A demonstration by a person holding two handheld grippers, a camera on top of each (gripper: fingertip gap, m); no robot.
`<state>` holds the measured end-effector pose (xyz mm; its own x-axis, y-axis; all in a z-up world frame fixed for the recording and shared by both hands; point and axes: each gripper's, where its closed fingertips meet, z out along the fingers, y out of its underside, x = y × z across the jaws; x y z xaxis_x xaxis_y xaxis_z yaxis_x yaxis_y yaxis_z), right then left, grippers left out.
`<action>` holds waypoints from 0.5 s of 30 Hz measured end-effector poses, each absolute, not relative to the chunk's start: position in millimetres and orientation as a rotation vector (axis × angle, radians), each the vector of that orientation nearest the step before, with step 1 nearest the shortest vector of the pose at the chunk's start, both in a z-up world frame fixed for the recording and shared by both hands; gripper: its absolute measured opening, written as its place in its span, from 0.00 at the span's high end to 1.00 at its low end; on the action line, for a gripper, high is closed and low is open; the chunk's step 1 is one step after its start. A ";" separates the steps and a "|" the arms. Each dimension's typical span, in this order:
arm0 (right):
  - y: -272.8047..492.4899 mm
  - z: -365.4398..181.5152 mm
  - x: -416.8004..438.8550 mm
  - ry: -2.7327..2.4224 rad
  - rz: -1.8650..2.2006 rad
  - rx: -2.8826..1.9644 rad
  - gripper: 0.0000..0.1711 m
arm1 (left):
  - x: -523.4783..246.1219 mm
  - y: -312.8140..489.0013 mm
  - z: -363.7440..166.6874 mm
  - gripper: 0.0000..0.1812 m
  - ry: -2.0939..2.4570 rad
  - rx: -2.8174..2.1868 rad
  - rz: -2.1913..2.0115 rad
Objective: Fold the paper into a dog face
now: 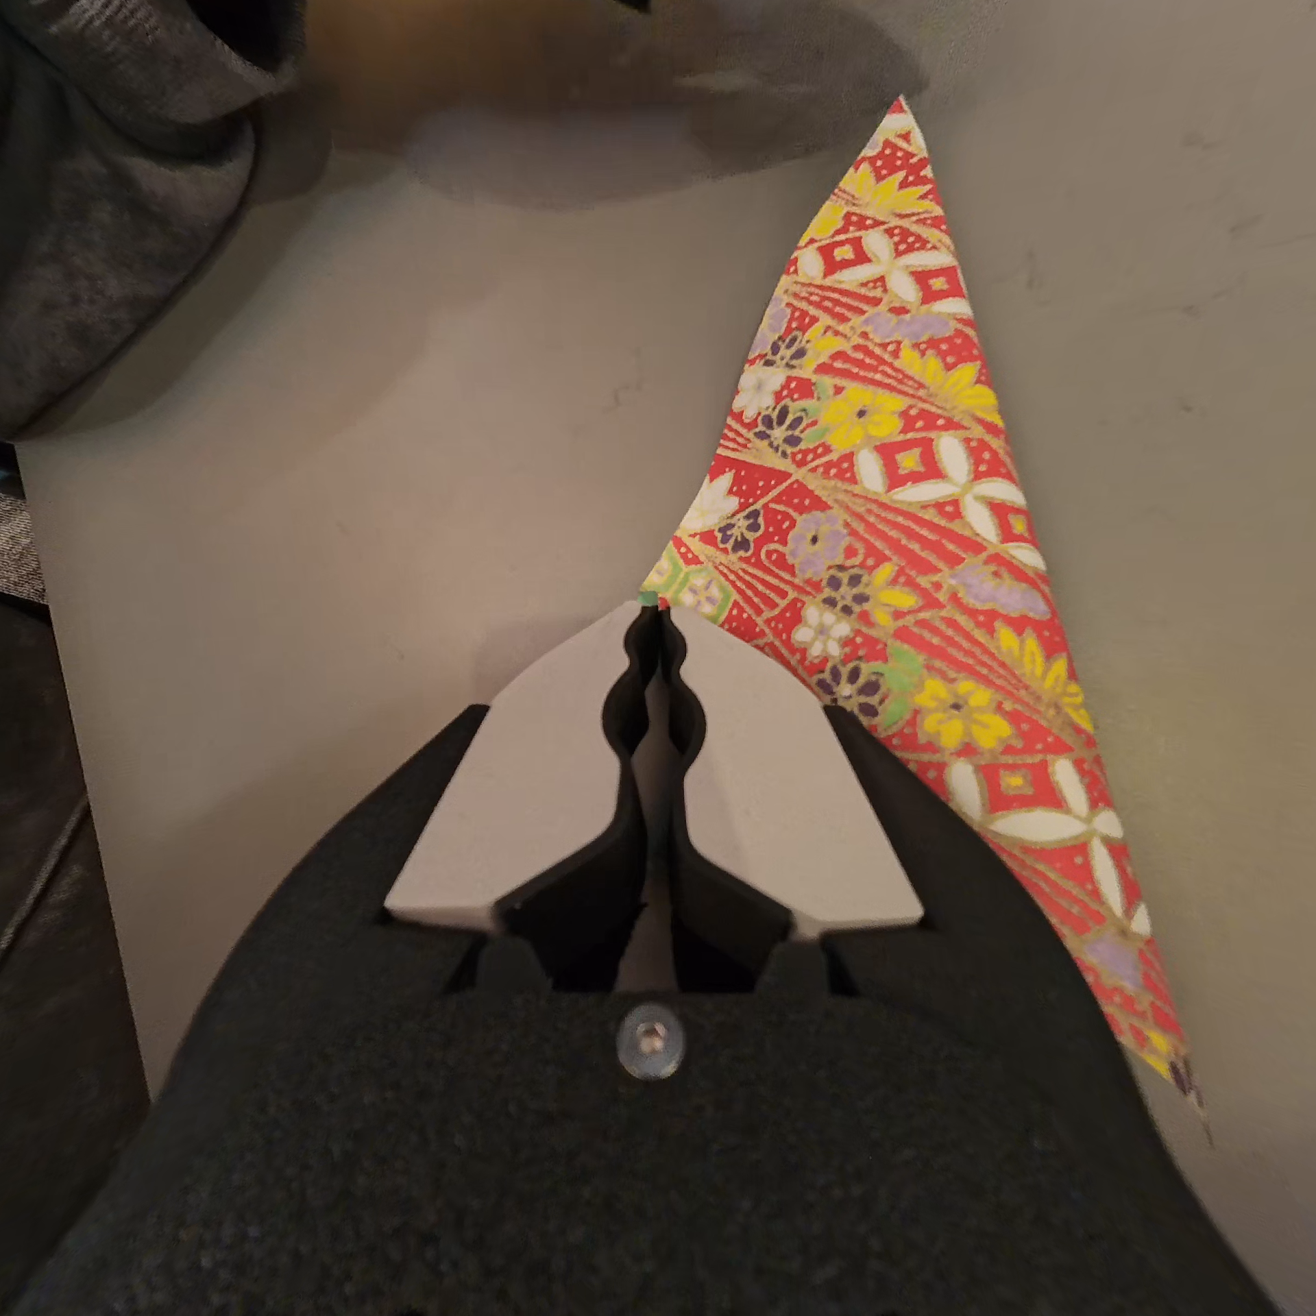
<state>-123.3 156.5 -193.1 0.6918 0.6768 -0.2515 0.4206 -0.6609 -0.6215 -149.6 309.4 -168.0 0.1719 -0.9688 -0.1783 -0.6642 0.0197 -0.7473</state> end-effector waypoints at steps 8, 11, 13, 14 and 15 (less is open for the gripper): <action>156.4 -192.9 -124.1 -0.838 0.645 -2.371 1.00 | -136.8 271.1 -189.5 1.00 1.782 -1.658 -0.533; 156.4 -192.8 -124.5 -0.837 0.645 -2.373 1.00 | -140.2 278.2 -194.8 1.00 1.772 -1.710 -0.516; 156.5 -192.6 -124.8 -0.835 0.650 -2.370 1.00 | -143.3 283.6 -195.1 1.00 1.755 -1.729 -0.499; 156.4 -192.6 -124.9 -0.833 0.653 -2.371 1.00 | -144.0 285.7 -195.1 1.00 1.746 -1.742 -0.498; 156.5 -192.5 -125.1 -0.832 0.655 -2.371 1.00 | -144.6 289.1 -195.1 1.00 1.727 -1.755 -0.488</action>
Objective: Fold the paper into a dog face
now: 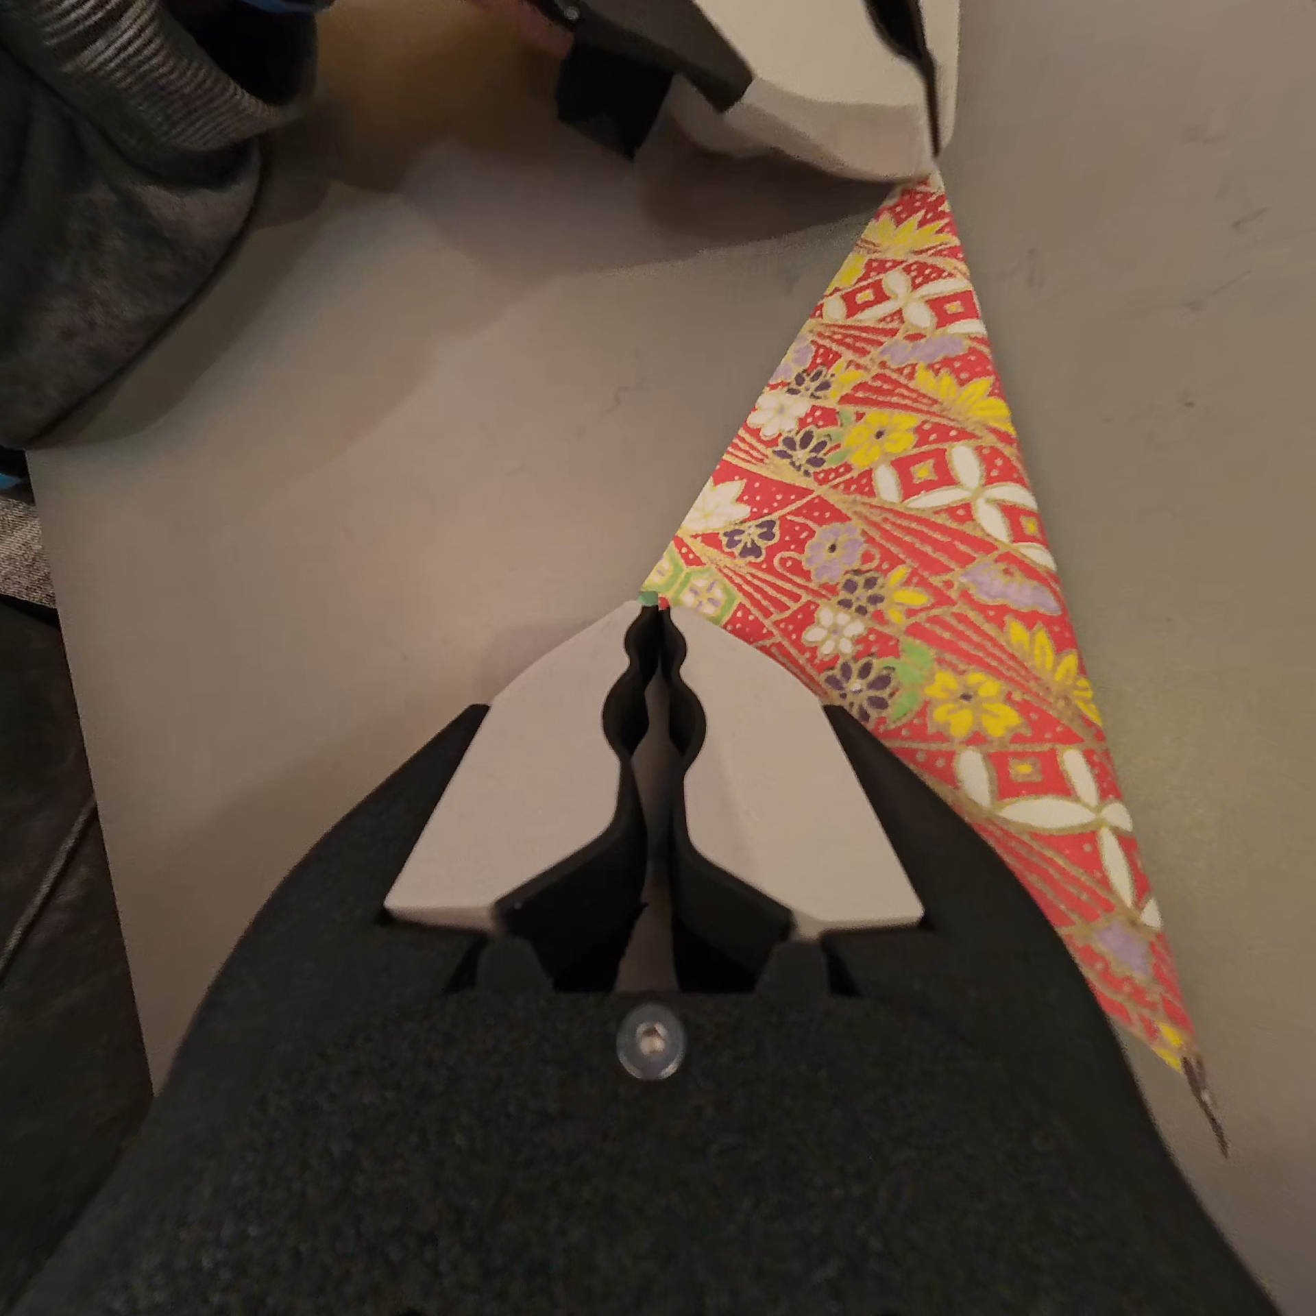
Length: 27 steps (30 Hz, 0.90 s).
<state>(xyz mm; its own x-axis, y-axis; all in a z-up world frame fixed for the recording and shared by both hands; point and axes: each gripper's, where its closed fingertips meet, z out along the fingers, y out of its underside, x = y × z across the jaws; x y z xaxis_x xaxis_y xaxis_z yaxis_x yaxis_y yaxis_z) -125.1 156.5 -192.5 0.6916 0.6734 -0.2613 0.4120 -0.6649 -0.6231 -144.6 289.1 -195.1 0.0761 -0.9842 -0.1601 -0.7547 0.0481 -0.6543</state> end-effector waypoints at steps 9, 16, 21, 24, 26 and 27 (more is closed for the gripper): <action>156.4 -192.3 -126.3 -0.825 0.662 -2.375 1.00 | -159.9 320.6 -194.3 1.00 1.605 -1.843 -0.337; 156.5 -192.2 -127.0 -0.825 0.661 -2.374 1.00 | -143.5 283.8 -165.4 1.00 1.632 -1.719 -0.565; 156.6 -192.0 -127.4 -0.824 0.662 -2.375 1.00 | -136.3 273.3 -188.8 1.00 1.754 -1.697 -0.449; 156.6 -192.1 -127.6 -0.825 0.661 -2.374 1.00 | -134.9 277.8 -193.2 1.00 1.741 -1.722 -0.438; 156.7 -192.1 -127.7 -0.826 0.662 -2.374 1.00 | -134.5 280.7 -193.6 1.00 1.736 -1.726 -0.422; 156.7 -192.0 -127.8 -0.825 0.663 -2.374 1.00 | -134.3 281.1 -193.8 1.00 1.739 -1.727 -0.416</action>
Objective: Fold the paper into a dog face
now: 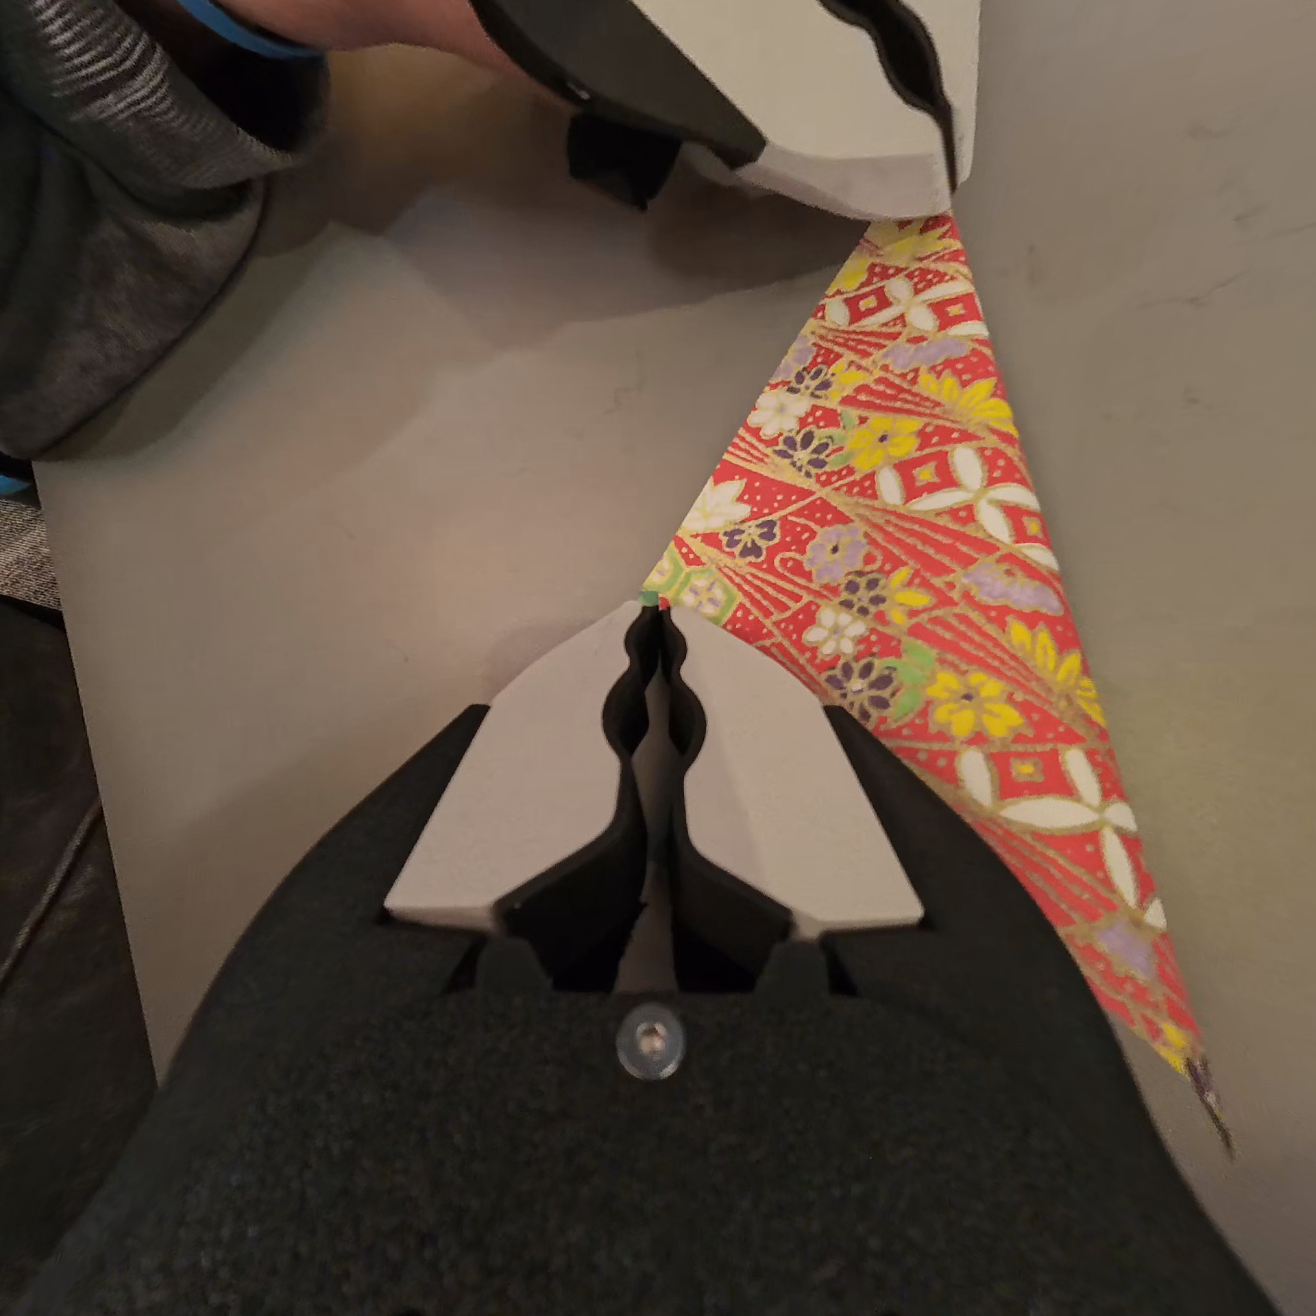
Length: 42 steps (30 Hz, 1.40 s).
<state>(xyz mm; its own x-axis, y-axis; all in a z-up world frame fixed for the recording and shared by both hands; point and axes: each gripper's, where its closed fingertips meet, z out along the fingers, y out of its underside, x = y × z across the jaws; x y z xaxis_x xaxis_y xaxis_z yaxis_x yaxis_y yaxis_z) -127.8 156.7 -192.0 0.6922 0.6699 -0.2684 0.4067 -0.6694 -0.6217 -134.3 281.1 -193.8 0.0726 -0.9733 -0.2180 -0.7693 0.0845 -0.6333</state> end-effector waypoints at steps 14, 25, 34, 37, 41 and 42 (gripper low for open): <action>157.4 -192.0 -127.5 -0.820 0.670 -2.378 1.00 | -117.8 255.3 -190.1 1.00 1.874 -1.637 -0.393; 157.9 -192.2 -126.5 -0.821 0.666 -2.376 1.00 | -82.7 235.2 -190.6 1.00 1.943 -1.626 -0.517; 158.4 -192.3 -125.4 -0.821 0.665 -2.376 1.00 | -67.1 232.3 -193.6 1.00 1.993 -1.632 -0.528; 158.6 -192.4 -125.1 -0.821 0.664 -2.376 1.00 | -63.3 230.5 -194.4 1.00 2.018 -1.612 -0.513; 158.8 -192.4 -124.6 -0.821 0.663 -2.376 1.00 | -60.0 229.1 -194.7 1.00 2.033 -1.603 -0.532; 158.8 -192.4 -124.5 -0.821 0.662 -2.376 1.00 | -60.0 229.2 -194.8 1.00 2.038 -1.600 -0.538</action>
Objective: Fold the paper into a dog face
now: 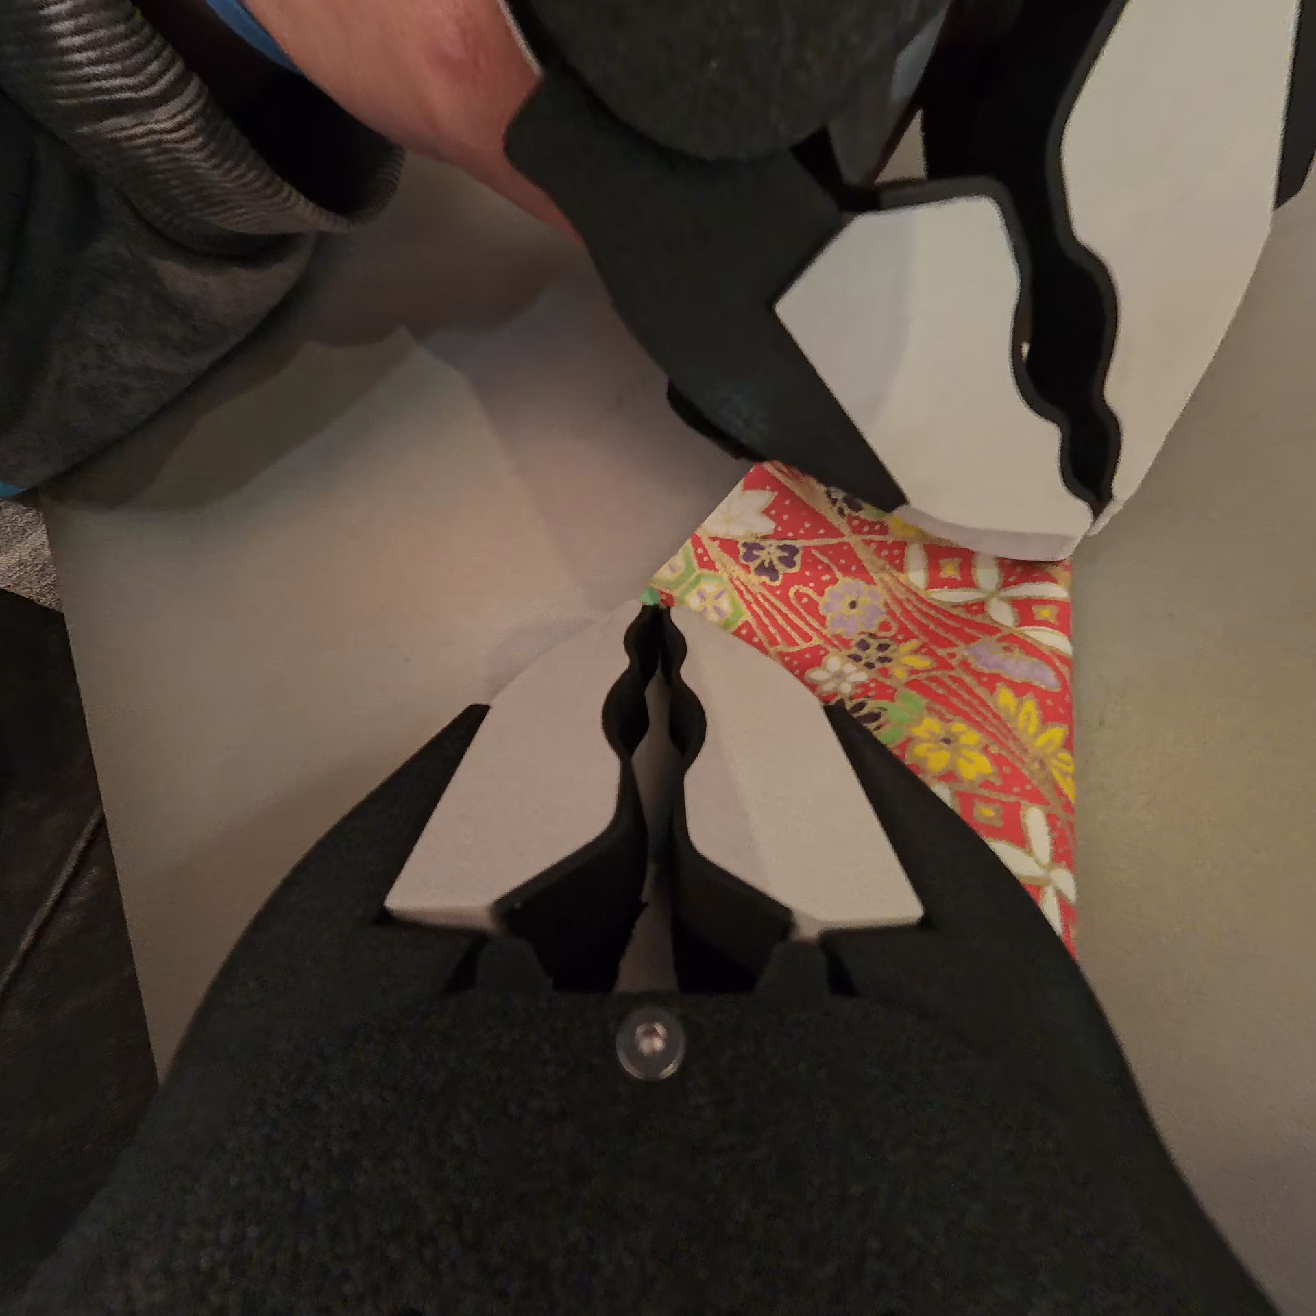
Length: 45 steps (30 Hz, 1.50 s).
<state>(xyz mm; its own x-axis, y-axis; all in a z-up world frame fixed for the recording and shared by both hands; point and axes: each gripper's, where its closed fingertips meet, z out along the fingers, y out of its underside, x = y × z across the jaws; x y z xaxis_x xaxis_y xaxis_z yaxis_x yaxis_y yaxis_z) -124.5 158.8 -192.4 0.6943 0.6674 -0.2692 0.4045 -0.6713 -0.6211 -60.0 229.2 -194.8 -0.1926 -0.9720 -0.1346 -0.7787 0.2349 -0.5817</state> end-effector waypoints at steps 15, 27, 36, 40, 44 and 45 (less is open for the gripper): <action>152.8 -188.2 -115.7 -0.863 0.659 -2.369 0.99 | -79.9 236.9 -195.0 1.00 2.012 -1.554 -0.617; 214.2 -84.1 -65.2 -0.823 0.476 -2.154 1.00 | -79.6 237.1 -195.0 1.00 1.986 -1.548 -0.632; 235.3 -178.8 -77.2 -1.158 0.496 -2.394 1.00 | -79.7 237.2 -195.0 1.00 1.974 -1.565 -0.640; 233.6 -190.6 -77.5 -1.180 0.499 -2.391 1.00 | -79.8 237.1 -194.9 1.00 1.971 -1.575 -0.656; 235.0 -192.0 -76.6 -1.182 0.462 -2.371 1.00 | -79.8 237.1 -194.8 1.00 1.968 -1.584 -0.671; 235.0 -193.0 -76.4 -1.185 0.454 -2.370 1.00 | -79.8 237.2 -194.8 1.00 1.968 -1.582 -0.667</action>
<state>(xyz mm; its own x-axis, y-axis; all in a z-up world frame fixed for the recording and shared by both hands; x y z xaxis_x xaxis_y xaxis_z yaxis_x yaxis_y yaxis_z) -76.4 235.0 -193.0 0.5766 0.8121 -0.0897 0.6640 -0.5298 -0.5277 -79.8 237.2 -194.8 -0.1795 -0.9794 -0.0923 -0.7213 0.1948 -0.6646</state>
